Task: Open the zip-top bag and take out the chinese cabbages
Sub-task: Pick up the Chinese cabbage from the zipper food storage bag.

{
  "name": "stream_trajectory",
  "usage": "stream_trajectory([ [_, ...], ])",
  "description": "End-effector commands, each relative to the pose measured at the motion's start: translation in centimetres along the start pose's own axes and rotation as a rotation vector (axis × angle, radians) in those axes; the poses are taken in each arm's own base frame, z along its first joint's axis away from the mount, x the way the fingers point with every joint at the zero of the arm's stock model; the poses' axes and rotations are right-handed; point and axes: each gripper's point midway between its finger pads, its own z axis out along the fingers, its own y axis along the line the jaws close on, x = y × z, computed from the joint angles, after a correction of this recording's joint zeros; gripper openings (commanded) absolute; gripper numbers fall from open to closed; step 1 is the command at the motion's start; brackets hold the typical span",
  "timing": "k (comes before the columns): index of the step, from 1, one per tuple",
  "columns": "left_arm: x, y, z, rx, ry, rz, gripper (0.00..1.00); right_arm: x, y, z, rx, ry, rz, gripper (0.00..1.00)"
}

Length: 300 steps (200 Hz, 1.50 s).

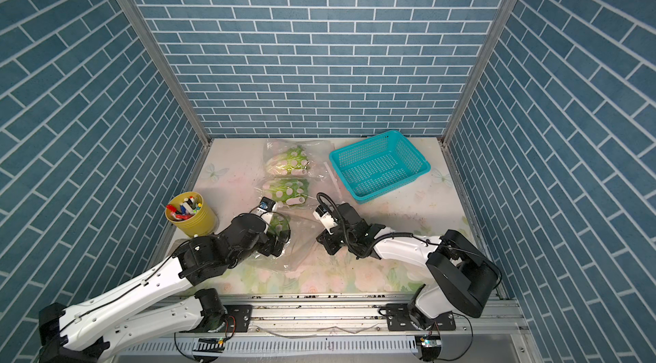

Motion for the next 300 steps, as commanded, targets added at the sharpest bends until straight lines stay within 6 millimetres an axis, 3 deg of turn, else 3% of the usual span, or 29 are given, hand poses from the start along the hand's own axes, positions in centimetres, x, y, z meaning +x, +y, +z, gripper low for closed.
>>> stream_trajectory([
  [1,0.8,0.5,0.2,-0.015,0.027,-0.005,1.0,-0.1,0.3,-0.1,-0.008,-0.017,0.041,0.14],
  [81,1.1,0.2,0.9,-0.013,0.043,0.0,1.0,1.0,0.1,-1.1,0.02,0.004,0.069,0.14],
  [191,1.1,0.0,1.5,-0.01,0.063,0.013,1.0,0.9,0.5,0.6,-0.006,0.031,0.074,0.14],
  [300,2.1,1.0,1.3,-0.046,0.077,-0.016,1.0,-1.2,-0.2,1.5,0.03,-0.022,0.074,0.11],
])
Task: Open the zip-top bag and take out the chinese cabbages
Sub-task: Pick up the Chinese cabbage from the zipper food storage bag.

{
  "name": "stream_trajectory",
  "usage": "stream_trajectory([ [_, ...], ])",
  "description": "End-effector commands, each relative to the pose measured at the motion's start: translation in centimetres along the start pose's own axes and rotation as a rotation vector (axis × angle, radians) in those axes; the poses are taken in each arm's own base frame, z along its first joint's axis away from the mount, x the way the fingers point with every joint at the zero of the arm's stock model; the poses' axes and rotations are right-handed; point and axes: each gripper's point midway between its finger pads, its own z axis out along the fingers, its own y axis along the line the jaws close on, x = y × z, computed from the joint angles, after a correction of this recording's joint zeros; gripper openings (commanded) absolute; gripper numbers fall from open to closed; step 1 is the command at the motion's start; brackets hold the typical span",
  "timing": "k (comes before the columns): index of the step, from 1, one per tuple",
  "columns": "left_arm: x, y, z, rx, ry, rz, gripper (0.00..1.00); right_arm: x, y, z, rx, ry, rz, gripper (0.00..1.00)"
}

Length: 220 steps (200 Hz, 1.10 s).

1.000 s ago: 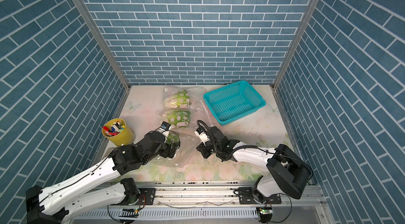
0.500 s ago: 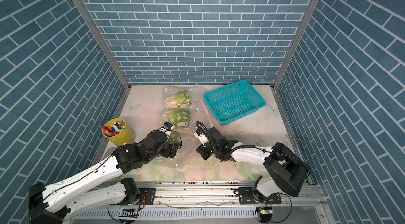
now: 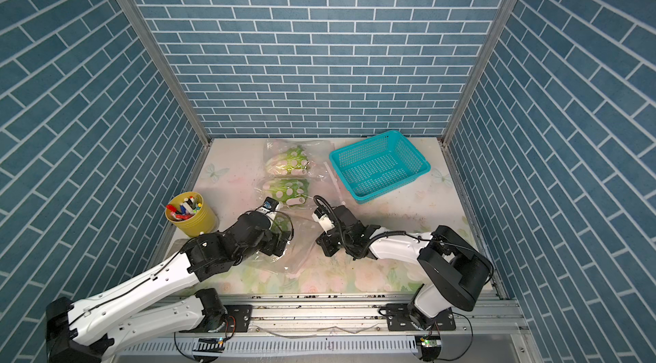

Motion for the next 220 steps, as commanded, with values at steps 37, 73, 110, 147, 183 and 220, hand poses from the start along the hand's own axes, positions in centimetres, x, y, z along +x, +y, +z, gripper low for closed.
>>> stream_trajectory([
  [37,1.5,1.9,0.4,-0.085,0.038,-0.056,1.0,-2.8,1.0,1.2,-0.039,-0.049,0.029,0.2],
  [73,5.0,6.6,1.1,-0.293,0.229,-0.207,0.97,-3.2,1.6,2.5,-0.094,-0.077,0.029,0.34],
  [110,7.1,9.0,2.1,-0.342,0.334,-0.393,0.91,-4.1,1.6,3.8,-0.121,-0.119,0.034,0.49],
  [147,7.4,10.7,2.4,-0.389,0.347,-0.469,0.83,-5.3,2.3,5.0,-0.179,-0.164,0.051,0.65],
  [183,6.7,11.6,2.6,-0.405,0.34,-0.493,0.81,-6.9,3.3,5.9,-0.265,-0.24,0.028,0.93],
  [220,4.2,13.1,3.2,-0.422,0.334,-0.452,0.83,-8.4,3.9,6.2,-0.312,-0.328,-0.015,0.9],
])
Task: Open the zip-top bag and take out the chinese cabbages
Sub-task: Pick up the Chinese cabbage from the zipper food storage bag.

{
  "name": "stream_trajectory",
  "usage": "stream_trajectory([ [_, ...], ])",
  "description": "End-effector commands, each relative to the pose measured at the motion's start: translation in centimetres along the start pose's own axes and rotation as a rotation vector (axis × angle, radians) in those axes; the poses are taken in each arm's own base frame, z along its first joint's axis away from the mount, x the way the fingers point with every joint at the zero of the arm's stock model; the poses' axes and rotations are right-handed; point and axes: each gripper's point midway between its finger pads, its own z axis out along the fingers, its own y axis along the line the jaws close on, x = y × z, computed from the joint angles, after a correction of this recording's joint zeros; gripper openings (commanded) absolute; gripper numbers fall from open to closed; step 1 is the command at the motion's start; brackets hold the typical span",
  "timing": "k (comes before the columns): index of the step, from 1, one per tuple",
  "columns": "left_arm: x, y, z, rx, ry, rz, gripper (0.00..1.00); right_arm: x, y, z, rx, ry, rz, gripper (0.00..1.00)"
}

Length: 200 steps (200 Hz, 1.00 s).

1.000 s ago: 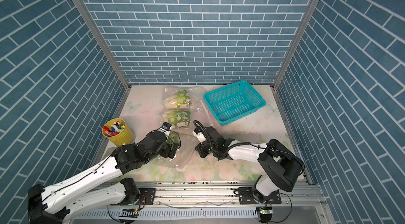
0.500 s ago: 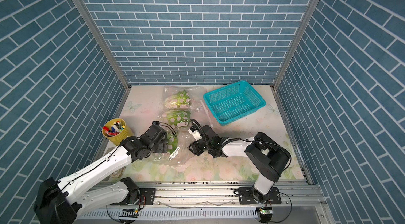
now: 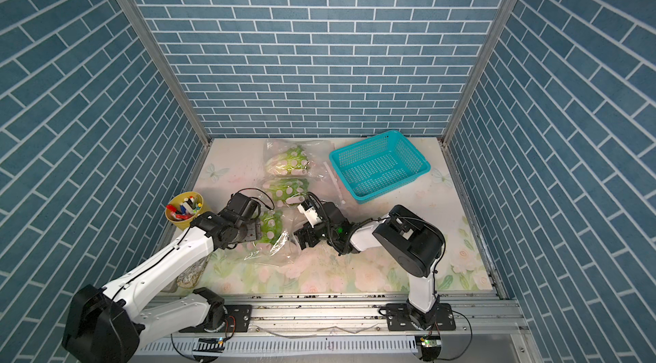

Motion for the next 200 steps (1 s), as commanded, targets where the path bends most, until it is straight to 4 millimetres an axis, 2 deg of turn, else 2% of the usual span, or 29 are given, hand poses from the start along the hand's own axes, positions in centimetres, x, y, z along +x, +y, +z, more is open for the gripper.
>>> stream_trajectory([
  [1,-2.4,0.0,-0.6,-0.01,-0.028,0.027,0.83,-3.3,2.1,0.4,-0.1,-0.129,-0.047,0.9],
  [28,-4.5,0.2,-0.6,-0.035,-0.039,0.057,0.83,-4.5,2.7,0.9,-0.132,-0.157,-0.073,0.87],
  [47,-4.8,0.3,0.6,-0.017,0.003,0.042,0.81,-5.0,3.0,1.3,-0.153,-0.163,-0.08,0.85],
  [77,-4.3,1.0,2.8,0.002,0.095,0.0,0.57,-5.2,3.0,1.9,-0.172,-0.163,-0.082,0.81],
  [96,-4.0,1.3,3.1,0.002,0.123,-0.006,0.47,-5.1,2.9,2.2,-0.176,-0.161,-0.085,0.8],
  [126,-3.5,1.7,3.8,-0.007,0.157,-0.006,0.24,-5.1,3.0,2.9,-0.199,-0.16,-0.092,0.8],
  [181,-1.6,-0.8,5.7,0.126,0.244,-0.061,0.0,-5.9,3.1,4.6,-0.257,-0.189,-0.116,0.84],
  [200,-1.1,-1.3,5.8,0.157,0.256,-0.081,0.0,-6.0,3.2,5.2,-0.28,-0.192,-0.101,0.83],
])
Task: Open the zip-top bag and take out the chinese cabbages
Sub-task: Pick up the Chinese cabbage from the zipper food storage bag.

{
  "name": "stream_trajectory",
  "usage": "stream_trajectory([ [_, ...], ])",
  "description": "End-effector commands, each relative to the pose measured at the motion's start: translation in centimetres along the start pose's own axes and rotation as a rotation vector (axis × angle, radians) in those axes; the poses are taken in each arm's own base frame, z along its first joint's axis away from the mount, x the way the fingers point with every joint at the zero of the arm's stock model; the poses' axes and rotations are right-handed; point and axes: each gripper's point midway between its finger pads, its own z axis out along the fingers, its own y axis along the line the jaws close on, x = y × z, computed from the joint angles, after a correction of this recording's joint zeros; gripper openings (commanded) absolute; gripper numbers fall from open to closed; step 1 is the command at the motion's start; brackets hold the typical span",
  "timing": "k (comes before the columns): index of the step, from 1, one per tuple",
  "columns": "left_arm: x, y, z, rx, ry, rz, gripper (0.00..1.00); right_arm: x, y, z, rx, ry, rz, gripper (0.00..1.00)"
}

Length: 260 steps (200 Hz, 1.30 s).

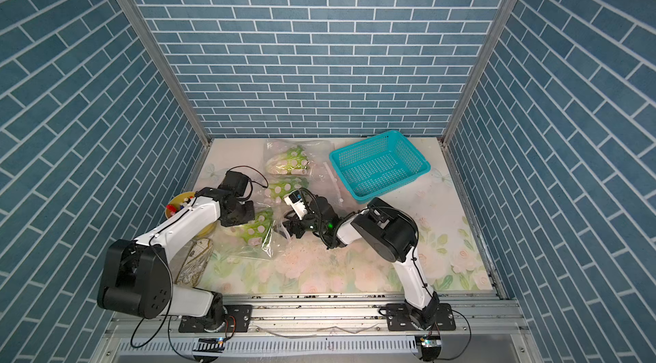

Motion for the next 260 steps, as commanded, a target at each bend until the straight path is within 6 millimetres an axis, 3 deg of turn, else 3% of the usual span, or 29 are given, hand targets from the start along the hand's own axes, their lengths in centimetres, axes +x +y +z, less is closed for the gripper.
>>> stream_trajectory([
  [1,2.6,-0.9,1.5,0.07,0.1,-0.03,0.0,-1.5,0.8,1.0,-0.07,-0.051,0.005,0.83],
  [14,2.9,-1.2,1.5,0.09,0.104,-0.041,0.0,-2.2,1.2,1.2,-0.093,-0.071,0.005,0.82],
  [21,3.1,-1.2,1.5,0.098,0.106,-0.045,0.0,-0.8,0.5,1.7,-0.09,-0.046,0.027,0.81],
  [59,3.6,-1.5,1.1,0.135,0.1,-0.058,0.0,-0.6,0.5,2.6,-0.133,-0.033,0.049,0.74],
  [115,2.8,-1.6,-1.5,0.172,0.011,-0.063,0.0,-0.5,0.7,3.6,-0.169,0.007,0.066,0.63],
  [136,3.1,-1.3,-1.5,0.162,0.019,-0.062,0.0,-0.3,0.8,3.9,-0.179,0.022,0.076,0.59],
  [179,3.9,-1.3,-0.7,0.169,0.039,-0.084,0.0,-0.1,0.8,4.1,-0.188,0.053,0.091,0.59],
  [216,3.7,-1.4,-0.7,0.174,0.028,-0.085,0.0,0.9,1.0,4.7,-0.2,0.172,0.104,0.63],
  [260,3.6,-1.6,-0.6,0.186,0.021,-0.088,0.0,1.1,1.8,4.8,-0.242,0.187,0.089,0.65],
])
